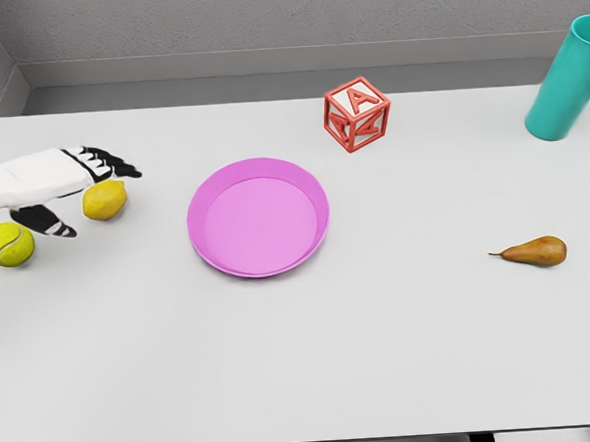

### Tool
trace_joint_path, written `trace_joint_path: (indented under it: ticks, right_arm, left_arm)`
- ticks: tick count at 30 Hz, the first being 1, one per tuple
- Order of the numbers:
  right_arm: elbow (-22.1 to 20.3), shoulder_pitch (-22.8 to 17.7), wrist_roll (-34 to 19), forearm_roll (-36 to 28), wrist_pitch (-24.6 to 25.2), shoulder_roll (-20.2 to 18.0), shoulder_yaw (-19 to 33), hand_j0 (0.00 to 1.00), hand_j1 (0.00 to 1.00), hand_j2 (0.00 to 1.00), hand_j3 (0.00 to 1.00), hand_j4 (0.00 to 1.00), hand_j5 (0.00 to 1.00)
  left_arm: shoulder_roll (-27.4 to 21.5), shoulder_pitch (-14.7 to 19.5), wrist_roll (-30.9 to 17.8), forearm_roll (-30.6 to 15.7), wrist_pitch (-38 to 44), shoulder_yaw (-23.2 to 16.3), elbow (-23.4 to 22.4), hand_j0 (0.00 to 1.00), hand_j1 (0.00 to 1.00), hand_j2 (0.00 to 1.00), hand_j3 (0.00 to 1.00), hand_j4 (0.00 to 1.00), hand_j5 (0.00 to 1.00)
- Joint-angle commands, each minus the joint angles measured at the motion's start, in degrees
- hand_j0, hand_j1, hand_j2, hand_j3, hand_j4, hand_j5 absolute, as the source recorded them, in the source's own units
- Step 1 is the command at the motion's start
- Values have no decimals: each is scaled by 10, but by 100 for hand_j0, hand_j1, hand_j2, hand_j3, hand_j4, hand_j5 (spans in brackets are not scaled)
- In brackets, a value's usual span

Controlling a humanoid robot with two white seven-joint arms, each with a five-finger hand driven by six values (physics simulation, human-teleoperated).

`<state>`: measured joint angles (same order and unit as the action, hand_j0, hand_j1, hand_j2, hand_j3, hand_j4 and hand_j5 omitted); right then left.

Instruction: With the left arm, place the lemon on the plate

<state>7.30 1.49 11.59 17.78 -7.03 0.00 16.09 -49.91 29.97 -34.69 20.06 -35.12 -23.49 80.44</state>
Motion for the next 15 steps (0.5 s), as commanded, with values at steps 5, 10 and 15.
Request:
trace_joint_path:
  ticks: [5,10,15]
  right_arm:
    - [0,0,0,0,0,0,0,100,100,100,100,100,100]
    - [0,0,-1,0,0,0,0,100,100,100,100,100,100]
    - [0,0,-1,0,0,0,0,100,100,100,100,100,100]
  left_arm:
    - [41,29,-3,44,1,-15,-100,100,100,100,100,100,100]
    - [88,59,-3,93,1,-13,-157,100,100,100,100,100,100]
    - [100,61,-3,93,1,-15,-158,100,100,100,100,100,100]
